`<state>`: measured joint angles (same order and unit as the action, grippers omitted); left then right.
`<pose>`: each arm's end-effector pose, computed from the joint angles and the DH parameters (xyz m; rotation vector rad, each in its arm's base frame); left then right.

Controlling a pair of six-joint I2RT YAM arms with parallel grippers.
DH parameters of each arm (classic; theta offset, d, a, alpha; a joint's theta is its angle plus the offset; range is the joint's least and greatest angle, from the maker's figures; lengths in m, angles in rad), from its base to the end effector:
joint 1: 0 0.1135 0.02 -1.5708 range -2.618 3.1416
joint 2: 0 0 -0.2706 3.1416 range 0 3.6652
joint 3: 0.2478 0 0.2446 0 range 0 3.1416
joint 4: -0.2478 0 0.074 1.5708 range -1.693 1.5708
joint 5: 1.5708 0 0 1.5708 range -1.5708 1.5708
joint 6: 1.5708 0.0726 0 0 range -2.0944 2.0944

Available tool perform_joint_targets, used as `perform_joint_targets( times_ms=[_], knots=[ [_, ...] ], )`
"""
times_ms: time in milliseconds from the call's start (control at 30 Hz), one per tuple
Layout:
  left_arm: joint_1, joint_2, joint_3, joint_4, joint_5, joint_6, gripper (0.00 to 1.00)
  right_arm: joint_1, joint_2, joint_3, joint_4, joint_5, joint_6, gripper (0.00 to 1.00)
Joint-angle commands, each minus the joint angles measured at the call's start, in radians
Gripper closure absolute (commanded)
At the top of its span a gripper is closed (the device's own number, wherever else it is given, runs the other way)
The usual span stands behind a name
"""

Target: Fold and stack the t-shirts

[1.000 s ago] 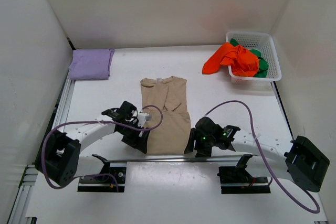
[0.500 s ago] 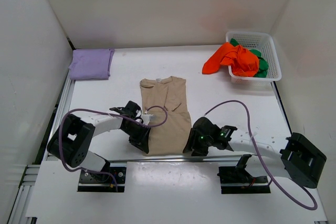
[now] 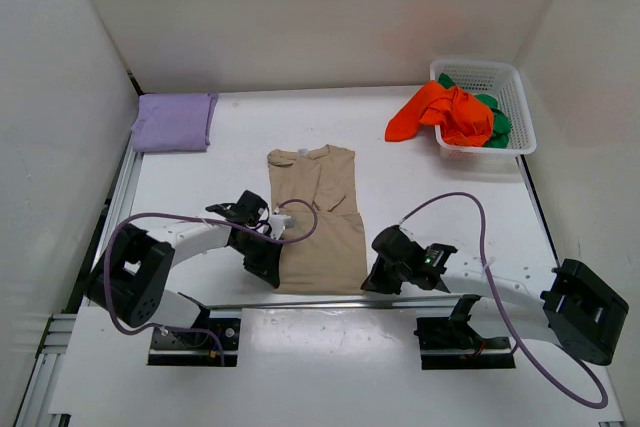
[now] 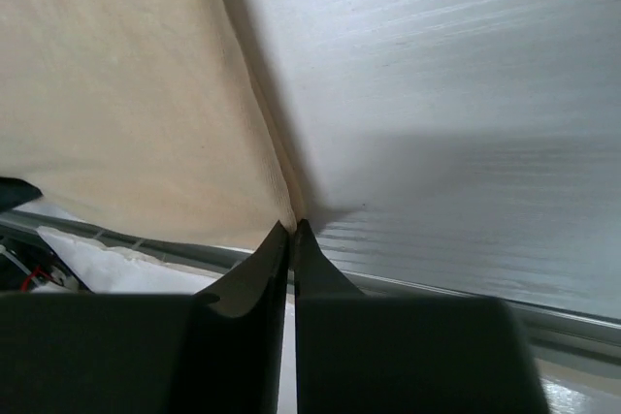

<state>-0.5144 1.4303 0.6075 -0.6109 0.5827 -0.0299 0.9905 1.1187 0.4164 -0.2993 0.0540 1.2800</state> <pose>0.1595 -0.1360 0.1151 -0.7734 -2.8744 0.9145 0.1132 0.1655 0.1261 0.4211 2.7368 0.7028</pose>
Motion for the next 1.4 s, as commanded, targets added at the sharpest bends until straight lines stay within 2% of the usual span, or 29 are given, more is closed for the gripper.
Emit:
perform_joint_targets(
  times_ms=[0,133,267,367,500,533,700,833,1000,1100,1200,1367],
  knots=[
    [0.002,-0.089,0.040,0.002,-0.061,0.030,0.90,0.002,-0.045,-0.008,-0.040,0.098,0.006,1.00],
    [0.002,-0.189,0.022,-0.047,-0.132,0.030,0.90,0.002,-0.094,-0.008,-0.031,0.133,-0.007,1.00],
    [0.011,-0.240,0.012,-0.068,-0.132,0.030,0.90,0.002,-0.137,-0.008,-0.021,0.113,-0.028,1.00],
    [0.031,-0.261,0.069,-0.131,-0.112,0.030,0.90,0.028,-0.190,0.021,-0.063,0.125,-0.039,1.00],
    [0.089,-0.272,0.187,-0.252,-0.069,0.030,0.90,0.048,-0.221,0.224,-0.307,0.211,-0.094,1.00],
    [0.090,-0.281,0.216,-0.271,-0.069,0.030,0.90,0.048,-0.221,0.225,-0.345,0.211,-0.094,1.00],
    [0.223,-0.254,0.371,-0.306,-0.080,0.030,0.90,0.036,-0.198,0.448,-0.419,0.271,-0.234,1.00],
    [0.315,-0.183,0.469,-0.297,-0.055,0.030,0.90,-0.097,-0.075,0.583,-0.419,0.224,-0.384,1.00],
    [0.333,-0.003,0.702,-0.288,-0.080,0.030,0.90,-0.309,0.099,0.689,-0.368,0.054,-0.537,1.00],
    [0.343,0.112,0.793,-0.288,-0.080,0.030,0.90,-0.403,0.221,0.783,-0.359,-0.043,-0.594,1.00],
    [0.343,0.211,0.885,-0.288,-0.089,0.030,0.90,-0.463,0.346,0.857,-0.359,-0.138,-0.614,1.00],
    [0.372,0.357,0.985,-0.288,-0.064,0.030,0.90,-0.523,0.472,0.970,-0.385,-0.207,-0.623,1.00]
  ],
)
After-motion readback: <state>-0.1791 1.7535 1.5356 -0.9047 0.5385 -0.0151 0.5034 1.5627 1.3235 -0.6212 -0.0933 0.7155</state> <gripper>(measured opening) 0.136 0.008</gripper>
